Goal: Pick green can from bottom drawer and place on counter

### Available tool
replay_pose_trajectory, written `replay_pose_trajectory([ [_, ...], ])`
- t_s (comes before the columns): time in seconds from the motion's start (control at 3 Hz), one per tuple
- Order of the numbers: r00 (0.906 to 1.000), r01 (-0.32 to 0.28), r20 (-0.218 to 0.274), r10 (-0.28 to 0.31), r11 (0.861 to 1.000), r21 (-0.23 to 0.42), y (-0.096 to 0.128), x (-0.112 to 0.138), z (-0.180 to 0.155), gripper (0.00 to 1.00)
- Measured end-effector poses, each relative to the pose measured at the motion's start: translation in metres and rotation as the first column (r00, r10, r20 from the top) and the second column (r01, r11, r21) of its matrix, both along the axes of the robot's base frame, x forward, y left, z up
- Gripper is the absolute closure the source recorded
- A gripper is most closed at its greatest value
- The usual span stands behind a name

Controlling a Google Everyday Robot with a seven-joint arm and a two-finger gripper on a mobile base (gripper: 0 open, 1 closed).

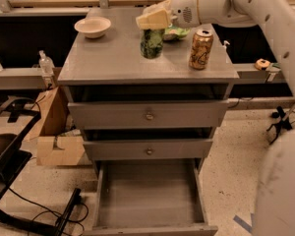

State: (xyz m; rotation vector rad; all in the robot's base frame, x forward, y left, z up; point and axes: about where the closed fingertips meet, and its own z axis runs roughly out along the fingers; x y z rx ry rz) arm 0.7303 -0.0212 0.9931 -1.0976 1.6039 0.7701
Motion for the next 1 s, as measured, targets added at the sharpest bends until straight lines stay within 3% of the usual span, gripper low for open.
replay_pose_trajectory([
  [0.33, 0.9949, -0.046, -0.090, 0.046, 0.999, 0.009, 0.057, 0.053, -0.024, 1.00],
  [0.67, 0.9925, -0.052, -0.111, 0.052, 0.999, 0.001, 0.089, 0.073, -0.021, 1.00],
  [1.0, 0.9966, -0.013, -0.082, 0.009, 0.999, -0.049, 0.126, 0.091, -0.012, 1.00],
])
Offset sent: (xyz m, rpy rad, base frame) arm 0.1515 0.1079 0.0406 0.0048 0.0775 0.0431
